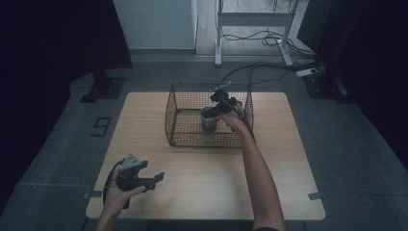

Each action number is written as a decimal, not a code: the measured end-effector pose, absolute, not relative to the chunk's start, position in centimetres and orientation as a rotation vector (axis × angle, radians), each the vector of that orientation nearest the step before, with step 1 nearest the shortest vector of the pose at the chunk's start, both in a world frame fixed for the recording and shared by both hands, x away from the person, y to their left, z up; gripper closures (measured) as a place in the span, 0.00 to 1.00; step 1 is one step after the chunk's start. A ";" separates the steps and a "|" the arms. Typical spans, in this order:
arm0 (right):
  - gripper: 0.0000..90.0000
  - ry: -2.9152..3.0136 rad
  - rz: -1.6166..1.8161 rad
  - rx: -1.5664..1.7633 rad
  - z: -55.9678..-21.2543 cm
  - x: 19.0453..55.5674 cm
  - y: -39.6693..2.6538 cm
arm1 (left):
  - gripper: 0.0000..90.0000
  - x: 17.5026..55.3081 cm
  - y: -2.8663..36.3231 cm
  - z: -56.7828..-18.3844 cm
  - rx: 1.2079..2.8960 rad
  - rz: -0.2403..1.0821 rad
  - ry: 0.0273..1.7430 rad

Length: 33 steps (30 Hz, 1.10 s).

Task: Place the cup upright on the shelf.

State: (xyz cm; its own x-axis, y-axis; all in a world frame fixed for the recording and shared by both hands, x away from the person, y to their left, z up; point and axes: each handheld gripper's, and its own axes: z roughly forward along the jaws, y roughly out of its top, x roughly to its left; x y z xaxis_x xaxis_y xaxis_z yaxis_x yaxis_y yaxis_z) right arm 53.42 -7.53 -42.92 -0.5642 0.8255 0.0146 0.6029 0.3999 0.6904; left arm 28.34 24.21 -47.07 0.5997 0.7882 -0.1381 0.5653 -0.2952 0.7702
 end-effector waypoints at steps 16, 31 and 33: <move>0.10 2.216 1.140 1.148 -39.9 47.8 -10.5 | 0.17 28.4 23.9 -47.1 2.002 0.342 1.073; 0.16 2.113 1.255 1.107 -40.3 40.6 -15.3 | 0.17 28.4 23.7 -47.3 2.013 0.346 1.076; 0.16 2.096 1.269 1.110 -40.8 39.6 -16.1 | 0.17 28.4 23.6 -47.4 2.016 0.346 1.077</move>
